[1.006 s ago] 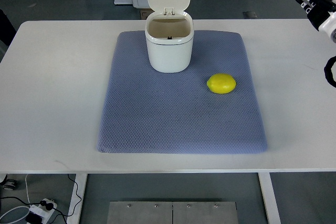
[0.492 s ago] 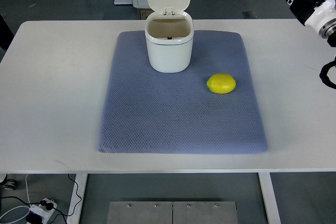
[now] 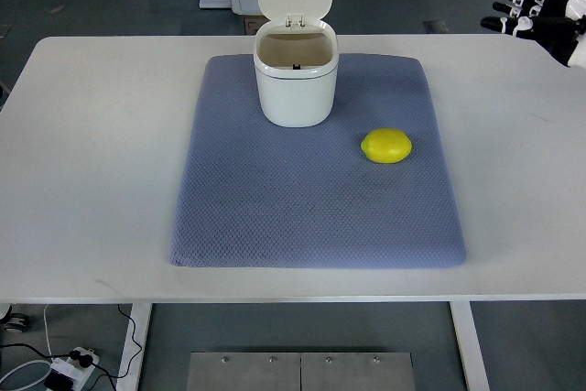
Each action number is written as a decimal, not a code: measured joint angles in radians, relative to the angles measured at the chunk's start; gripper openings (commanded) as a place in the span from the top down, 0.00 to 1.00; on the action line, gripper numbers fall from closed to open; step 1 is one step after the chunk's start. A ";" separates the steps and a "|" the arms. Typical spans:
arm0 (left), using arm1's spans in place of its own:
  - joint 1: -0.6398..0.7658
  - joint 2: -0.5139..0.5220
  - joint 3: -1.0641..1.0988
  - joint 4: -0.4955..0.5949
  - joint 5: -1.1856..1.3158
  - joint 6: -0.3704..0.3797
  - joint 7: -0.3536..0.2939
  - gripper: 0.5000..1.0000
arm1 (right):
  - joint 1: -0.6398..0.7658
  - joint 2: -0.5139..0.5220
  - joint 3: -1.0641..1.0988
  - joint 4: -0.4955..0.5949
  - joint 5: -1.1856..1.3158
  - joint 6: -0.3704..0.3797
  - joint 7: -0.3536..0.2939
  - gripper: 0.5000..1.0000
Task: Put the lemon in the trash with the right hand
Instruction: 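Move the open right hand down toward the yellow lemon, then close the right hand's fingers around the yellow lemon, then lift the lemon with the right hand and carry it above the bin, then open the right hand's fingers to drop the lemon into the bin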
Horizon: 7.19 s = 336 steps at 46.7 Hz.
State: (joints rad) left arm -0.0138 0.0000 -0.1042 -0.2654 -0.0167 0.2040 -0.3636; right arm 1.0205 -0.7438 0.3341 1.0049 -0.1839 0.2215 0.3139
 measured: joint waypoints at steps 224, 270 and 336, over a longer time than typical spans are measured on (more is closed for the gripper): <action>0.000 0.000 0.000 0.000 0.000 0.000 0.000 0.00 | 0.190 0.215 -0.652 0.195 -0.162 -0.534 0.034 1.00; 0.000 0.000 0.000 0.000 0.000 0.000 0.000 0.00 | 0.329 0.164 -0.454 0.126 0.075 -0.349 -0.047 1.00; 0.000 0.000 0.000 0.000 0.000 0.000 0.000 0.00 | 0.402 0.646 -0.506 -0.319 0.084 -0.313 -0.146 1.00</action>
State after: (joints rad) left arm -0.0137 0.0000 -0.1042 -0.2653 -0.0167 0.2040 -0.3635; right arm 1.4220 -0.0982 -0.1717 0.6862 -0.0996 -0.0910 0.1678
